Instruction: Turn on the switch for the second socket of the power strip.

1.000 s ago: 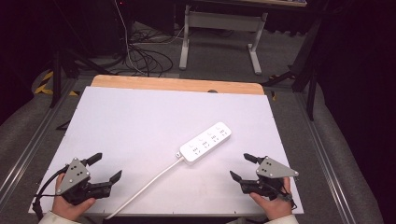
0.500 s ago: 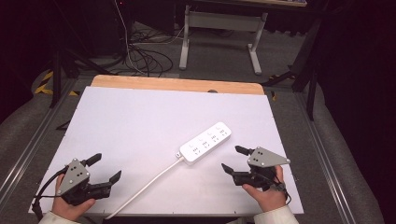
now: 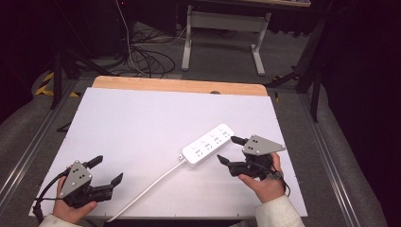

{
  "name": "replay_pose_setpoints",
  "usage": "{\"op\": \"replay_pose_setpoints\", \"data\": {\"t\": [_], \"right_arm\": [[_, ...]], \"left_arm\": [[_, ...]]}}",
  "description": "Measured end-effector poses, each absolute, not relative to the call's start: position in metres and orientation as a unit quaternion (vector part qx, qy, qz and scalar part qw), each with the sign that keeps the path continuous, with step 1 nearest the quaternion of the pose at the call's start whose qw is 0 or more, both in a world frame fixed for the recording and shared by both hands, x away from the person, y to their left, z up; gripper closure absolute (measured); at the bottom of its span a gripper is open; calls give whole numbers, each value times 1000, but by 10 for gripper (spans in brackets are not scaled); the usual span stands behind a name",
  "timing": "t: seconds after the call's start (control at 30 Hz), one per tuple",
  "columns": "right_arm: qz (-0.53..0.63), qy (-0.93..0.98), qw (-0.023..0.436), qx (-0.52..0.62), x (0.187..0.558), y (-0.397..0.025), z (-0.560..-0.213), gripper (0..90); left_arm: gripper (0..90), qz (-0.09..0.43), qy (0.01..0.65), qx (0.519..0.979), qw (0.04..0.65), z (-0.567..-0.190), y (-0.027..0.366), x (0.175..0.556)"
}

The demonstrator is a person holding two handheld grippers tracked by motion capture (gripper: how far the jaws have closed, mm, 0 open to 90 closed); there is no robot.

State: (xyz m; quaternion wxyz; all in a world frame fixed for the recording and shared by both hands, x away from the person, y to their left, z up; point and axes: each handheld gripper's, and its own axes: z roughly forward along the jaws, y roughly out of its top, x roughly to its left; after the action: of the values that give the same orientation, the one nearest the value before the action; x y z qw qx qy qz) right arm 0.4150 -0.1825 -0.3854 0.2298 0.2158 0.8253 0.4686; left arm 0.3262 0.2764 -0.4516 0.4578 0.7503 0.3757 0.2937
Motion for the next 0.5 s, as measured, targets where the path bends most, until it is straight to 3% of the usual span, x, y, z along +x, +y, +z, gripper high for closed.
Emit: {"op": "replay_pose_setpoints", "data": {"t": [0.5], "right_arm": [[459, 835, 224, 203, 430, -163, -377, 263]], "left_arm": [[158, 295, 378, 748, 458, -452, 276, 326]]}}
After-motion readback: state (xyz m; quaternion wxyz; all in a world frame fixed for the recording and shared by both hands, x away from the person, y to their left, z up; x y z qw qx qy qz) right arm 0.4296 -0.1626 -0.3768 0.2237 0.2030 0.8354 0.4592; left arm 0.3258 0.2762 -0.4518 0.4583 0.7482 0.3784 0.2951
